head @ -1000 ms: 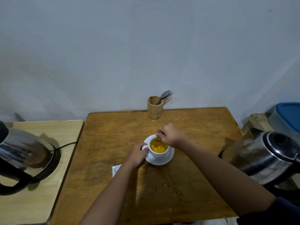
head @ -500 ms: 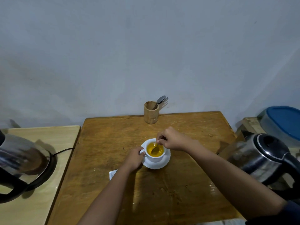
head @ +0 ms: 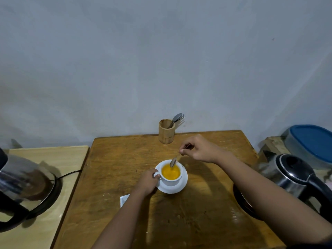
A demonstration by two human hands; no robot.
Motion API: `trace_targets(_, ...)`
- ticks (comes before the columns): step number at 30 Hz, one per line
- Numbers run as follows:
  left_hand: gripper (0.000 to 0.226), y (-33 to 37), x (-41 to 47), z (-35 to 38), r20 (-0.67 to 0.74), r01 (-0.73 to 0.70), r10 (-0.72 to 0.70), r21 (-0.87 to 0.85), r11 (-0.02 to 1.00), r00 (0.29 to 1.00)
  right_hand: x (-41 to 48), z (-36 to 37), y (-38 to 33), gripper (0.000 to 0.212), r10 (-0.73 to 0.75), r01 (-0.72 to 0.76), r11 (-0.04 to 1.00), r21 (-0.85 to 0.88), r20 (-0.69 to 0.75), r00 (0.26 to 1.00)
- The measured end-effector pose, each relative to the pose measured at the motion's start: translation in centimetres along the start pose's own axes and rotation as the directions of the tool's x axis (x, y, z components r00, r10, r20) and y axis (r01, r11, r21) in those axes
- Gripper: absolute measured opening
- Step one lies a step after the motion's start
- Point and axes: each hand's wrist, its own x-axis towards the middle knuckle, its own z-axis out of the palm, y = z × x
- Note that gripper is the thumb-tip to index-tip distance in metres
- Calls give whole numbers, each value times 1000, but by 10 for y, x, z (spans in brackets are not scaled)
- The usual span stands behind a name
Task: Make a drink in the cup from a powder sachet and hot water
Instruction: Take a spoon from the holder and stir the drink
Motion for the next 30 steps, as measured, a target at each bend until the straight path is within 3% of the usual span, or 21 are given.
trace_targets(8,23,-1,-4,0,-14,-24,24,-68,997,1000,-7,3,11,10,111,-92,979,181,-99,989)
trace_targets(12,26,-2,-8,1,-54,-30,24,-114,993,998,-9,8,23,14,276,-121,847,517,-233,932)
trace_targets(15,25,-1,-9,3,-86,-39,28,-138,990,996,-12,14,40,15,505,-113,624,773,-288,814)
trace_targets(18,28,-2,-11,4,-118,-29,11,-153,988,993,-20,29,59,15,712,-31,387,921,-278,644)
trace_targets(24,27,-4,-17,8,-160,-53,19,-210,976,987,-42,63,93,22,933,160,-140,977,76,351)
trace_targets(27,27,-4,-16,8,-153,-51,16,-230,972,988,-47,78,101,18,953,173,-213,962,165,255)
trace_targets(30,29,-6,-16,8,-135,-38,6,-233,972,991,-49,93,105,21,960,120,-209,971,180,216)
